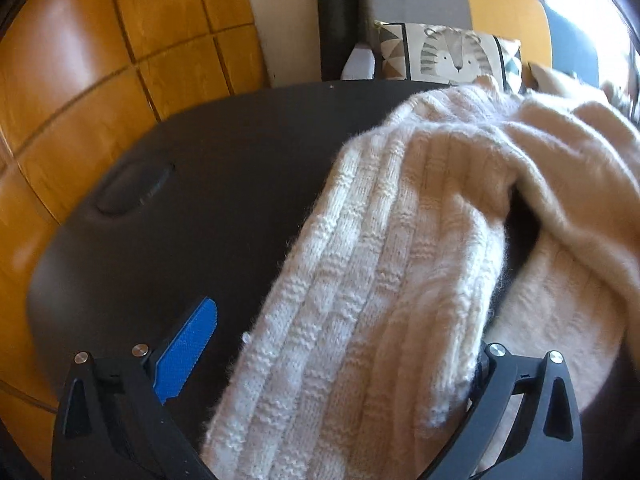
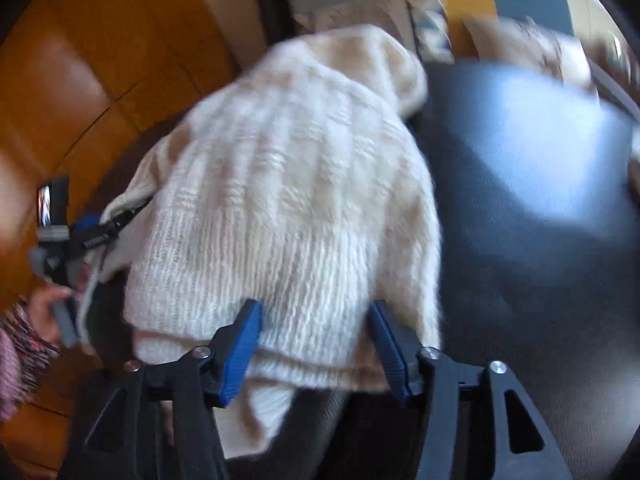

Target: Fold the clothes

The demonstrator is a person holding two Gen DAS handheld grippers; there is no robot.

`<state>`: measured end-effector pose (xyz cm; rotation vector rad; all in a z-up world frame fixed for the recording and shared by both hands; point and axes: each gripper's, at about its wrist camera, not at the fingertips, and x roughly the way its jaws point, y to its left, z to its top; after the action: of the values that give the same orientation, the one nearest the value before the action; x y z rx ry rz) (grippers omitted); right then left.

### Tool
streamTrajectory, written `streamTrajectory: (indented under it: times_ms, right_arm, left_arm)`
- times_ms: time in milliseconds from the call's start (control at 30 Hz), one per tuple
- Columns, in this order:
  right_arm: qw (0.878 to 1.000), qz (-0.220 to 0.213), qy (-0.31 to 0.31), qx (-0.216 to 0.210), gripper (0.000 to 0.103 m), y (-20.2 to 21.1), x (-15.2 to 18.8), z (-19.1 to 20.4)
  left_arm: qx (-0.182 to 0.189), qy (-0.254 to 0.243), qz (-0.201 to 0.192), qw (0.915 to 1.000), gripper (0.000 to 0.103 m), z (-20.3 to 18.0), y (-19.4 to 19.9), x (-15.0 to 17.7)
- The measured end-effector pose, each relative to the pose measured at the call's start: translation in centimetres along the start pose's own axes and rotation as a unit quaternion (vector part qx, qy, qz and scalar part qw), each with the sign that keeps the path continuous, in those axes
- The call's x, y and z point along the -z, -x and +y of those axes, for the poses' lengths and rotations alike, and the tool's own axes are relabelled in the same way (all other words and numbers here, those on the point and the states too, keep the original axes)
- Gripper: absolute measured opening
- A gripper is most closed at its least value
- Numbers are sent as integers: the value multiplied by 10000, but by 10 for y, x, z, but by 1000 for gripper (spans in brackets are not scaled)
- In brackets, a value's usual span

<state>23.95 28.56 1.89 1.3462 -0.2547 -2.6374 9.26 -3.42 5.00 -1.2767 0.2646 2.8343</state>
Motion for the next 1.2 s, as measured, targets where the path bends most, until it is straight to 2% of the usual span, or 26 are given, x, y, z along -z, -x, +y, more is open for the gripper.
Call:
streamTrajectory:
  times_ms: [33,67,100,133,200,233,300,333,400,533,567,600,633,700,767,833,900,967,1000,1033,1067,1100,1133,1200]
  right_arm:
    - [10000,-8,18,64,59,-2,-1,3]
    - [9999,-4,-152,-48,54,-1,-5,2]
    - [9988,-17,-406,-284,29,1,-10,-1]
    - [9965,-30,-660,-520,14,2,-15,-4]
    - [9908,-163,-1025,-869,14,10,-29,-4]
    - [9895,-278,-1002,-1000,13,16,-38,3]
    - [9866,-524,-829,-1302,12,27,-58,24]
    - [9835,-640,-764,-1508,6,32,-69,37]
    - [9766,-819,-579,-1903,5,37,-90,66]
    - [9689,-874,78,-2313,6,27,-119,137]
    - [9685,-819,87,-2351,8,22,-118,145]
    - [9693,-746,29,-2343,21,18,-113,149]
    - [9700,-673,-29,-2334,29,14,-109,152]
    - [9808,-483,-12,-1891,32,8,-92,149]
    - [9943,-251,274,-1001,38,6,-62,143]
    - [9964,-49,824,-184,42,4,-30,141]
    - [9874,246,1487,473,43,-6,2,143]
    - [9703,428,2087,1143,44,-23,22,144]
    - [9594,343,2423,1404,49,-27,33,143]
    - [9488,176,2716,1605,57,-29,42,144]
    - [9386,2,2952,1787,61,-32,47,147]
    - [9351,-83,3000,1885,67,-33,48,146]
    - [9383,-88,2882,1908,70,-35,46,144]
    - [9563,-33,2410,1654,68,-34,38,132]
  left_arm:
    - [45,36,5,10000,103,2,0,1]
    - [90,72,9,9999,103,3,0,3]
    - [135,108,14,9998,103,5,-1,4]
    - [179,145,18,9997,103,6,-1,6]
    - [269,217,27,9994,103,9,-1,9]
    - [314,253,32,9992,103,11,-2,10]
    - [404,325,41,9986,103,14,-2,13]
    - [448,361,45,9983,103,16,-2,14]
    - [484,392,43,9980,103,17,-1,16]
    - [492,395,55,9980,103,17,2,17]
    - [501,402,53,9979,103,16,3,17]
    - [511,407,51,9979,103,16,3,18]
    - [524,411,47,9978,103,17,3,18]
    - [543,414,41,9977,103,17,3,19]
    - [552,416,36,9976,103,18,4,19]
    - [551,412,38,9976,103,18,4,19]
    - [556,413,46,9976,103,17,2,18]
    - [563,405,51,9976,103,17,3,18]
    - [567,401,53,9976,103,17,3,19]
    - [571,398,52,9976,103,17,4,19]
    - [572,397,52,9976,103,17,5,20]
    - [571,396,53,9976,103,17,5,20]
    - [572,396,54,9976,103,17,5,20]
    - [581,399,53,9975,103,18,6,20]
